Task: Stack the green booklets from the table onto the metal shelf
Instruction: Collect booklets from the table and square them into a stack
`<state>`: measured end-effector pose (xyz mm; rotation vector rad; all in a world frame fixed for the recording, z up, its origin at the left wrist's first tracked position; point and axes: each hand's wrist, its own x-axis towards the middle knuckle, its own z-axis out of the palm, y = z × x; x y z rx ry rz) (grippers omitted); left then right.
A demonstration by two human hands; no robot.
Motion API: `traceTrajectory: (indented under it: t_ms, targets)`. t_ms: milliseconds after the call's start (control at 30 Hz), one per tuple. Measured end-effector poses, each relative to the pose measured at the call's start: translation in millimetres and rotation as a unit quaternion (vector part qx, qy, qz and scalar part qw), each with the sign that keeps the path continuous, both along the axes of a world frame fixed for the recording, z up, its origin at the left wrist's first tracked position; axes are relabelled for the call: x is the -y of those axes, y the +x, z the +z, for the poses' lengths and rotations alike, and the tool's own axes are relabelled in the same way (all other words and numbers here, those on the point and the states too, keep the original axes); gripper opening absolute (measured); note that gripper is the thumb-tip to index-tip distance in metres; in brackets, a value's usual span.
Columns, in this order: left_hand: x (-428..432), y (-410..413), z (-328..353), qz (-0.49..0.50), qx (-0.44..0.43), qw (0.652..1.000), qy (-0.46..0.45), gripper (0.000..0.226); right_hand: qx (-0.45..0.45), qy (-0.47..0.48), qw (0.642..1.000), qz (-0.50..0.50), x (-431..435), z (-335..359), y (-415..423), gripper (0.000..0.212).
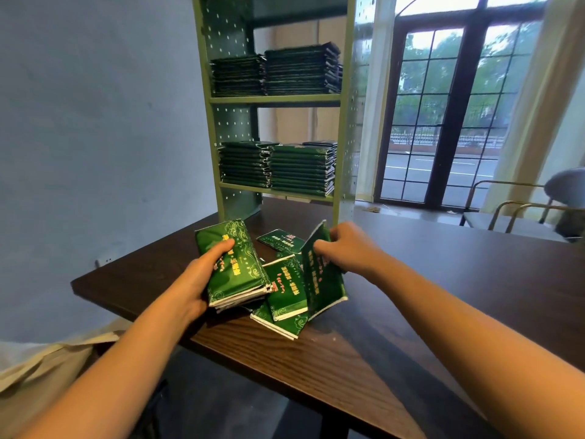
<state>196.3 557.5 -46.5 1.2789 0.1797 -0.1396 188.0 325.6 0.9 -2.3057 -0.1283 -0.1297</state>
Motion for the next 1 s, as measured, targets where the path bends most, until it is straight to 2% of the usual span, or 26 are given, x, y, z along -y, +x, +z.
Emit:
traceTrajectory:
  t_ms: [133, 233, 333, 433, 500, 567, 700, 733, 800, 867, 900, 1000]
  targets:
    - [2, -2, -2, -0.011, -0.006, 1.000, -0.007, 0.046, 0.001, -0.071, 0.997, -0.003, -33, -10, 19, 0.032]
    - [3, -3, -5, -0.014, -0.012, 1.000, -0.009, 0.041, -0.008, -0.088, 0.996, -0.014, -46, -13, 25, 0.027]
    - [3, -4, -5, -0.018, -0.013, 1.000, -0.011, 0.041, 0.020, -0.125, 0.992, -0.028, -47, 0, 28, 0.022]
    - [4, -4, -5, -0.026, -0.014, 1.000, -0.011, 0.052, 0.054, -0.209, 0.976, -0.037, -40, 19, 28, 0.020]
    - [5, -5, -5, -0.027, -0.018, 0.999, -0.009, 0.049, 0.057, -0.256, 0.965, -0.027, -39, 25, 29, 0.024]
    - [6, -5, -5, -0.026, -0.023, 0.999, -0.014, 0.039, 0.027, -0.249, 0.968, 0.006, -41, 21, 28, 0.026]
    - [9, -6, -4, -0.029, -0.025, 0.999, -0.018, 0.040, -0.075, -0.122, 0.987, 0.077, -44, 3, 24, 0.030]
    - [9, -6, -5, -0.028, -0.024, 0.999, -0.017, 0.040, -0.073, -0.110, 0.988, 0.082, -42, -1, 24, 0.029]
    - [8, -7, -5, -0.027, -0.024, 0.999, -0.015, 0.038, -0.034, -0.161, 0.984, 0.072, -36, -6, 25, 0.022]
    - [7, -7, -5, -0.024, -0.025, 0.999, -0.016, 0.037, -0.025, -0.224, 0.973, 0.047, -30, -11, 25, 0.047]
    - [7, -7, -5, -0.024, -0.025, 0.999, -0.017, 0.037, -0.051, -0.234, 0.970, 0.038, -27, -13, 25, 0.056]
    - [7, -7, -5, -0.027, -0.024, 0.999, -0.018, 0.038, -0.146, -0.176, 0.973, 0.029, -21, -22, 25, 0.063]
